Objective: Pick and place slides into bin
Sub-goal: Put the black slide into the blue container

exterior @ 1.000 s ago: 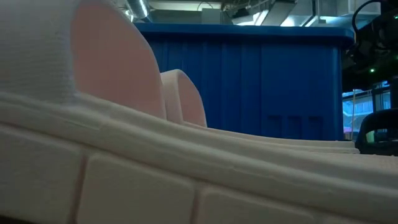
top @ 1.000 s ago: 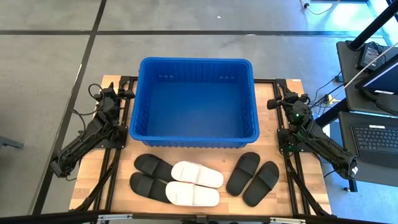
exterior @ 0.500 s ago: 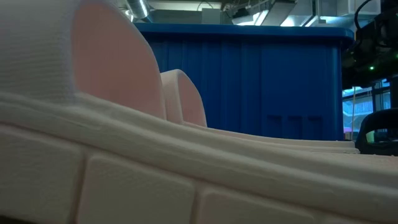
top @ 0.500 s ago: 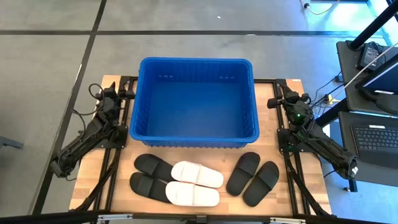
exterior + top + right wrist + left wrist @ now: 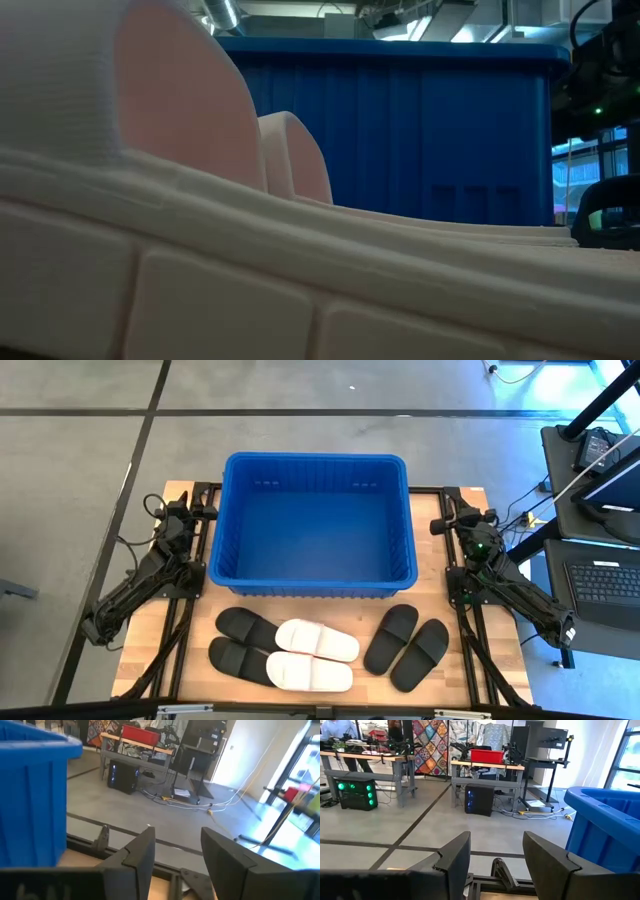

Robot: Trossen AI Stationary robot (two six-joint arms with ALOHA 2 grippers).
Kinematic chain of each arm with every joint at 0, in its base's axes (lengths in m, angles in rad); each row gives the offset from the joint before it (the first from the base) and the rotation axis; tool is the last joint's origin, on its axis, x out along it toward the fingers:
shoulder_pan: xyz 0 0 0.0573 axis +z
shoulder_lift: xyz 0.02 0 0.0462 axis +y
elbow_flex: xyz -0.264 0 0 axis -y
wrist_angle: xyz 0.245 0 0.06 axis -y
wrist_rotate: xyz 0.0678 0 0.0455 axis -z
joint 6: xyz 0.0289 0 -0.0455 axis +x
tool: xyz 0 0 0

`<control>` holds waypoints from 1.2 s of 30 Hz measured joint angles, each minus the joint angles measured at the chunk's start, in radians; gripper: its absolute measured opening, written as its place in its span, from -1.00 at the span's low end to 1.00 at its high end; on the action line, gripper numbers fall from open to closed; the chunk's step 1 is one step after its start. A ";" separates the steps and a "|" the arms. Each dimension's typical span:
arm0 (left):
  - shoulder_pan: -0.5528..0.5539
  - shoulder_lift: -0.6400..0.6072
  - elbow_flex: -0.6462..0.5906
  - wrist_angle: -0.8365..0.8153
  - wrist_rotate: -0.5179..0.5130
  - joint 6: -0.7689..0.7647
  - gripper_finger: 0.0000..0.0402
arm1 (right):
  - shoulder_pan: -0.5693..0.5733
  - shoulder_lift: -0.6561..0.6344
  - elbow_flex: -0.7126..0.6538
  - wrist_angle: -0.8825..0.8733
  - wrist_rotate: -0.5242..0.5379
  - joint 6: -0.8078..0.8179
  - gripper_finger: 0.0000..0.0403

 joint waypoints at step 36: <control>-0.001 0.000 0.000 -0.003 0.018 0.133 -0.12 | 0.001 0.000 0.000 0.120 -0.001 -0.097 -0.20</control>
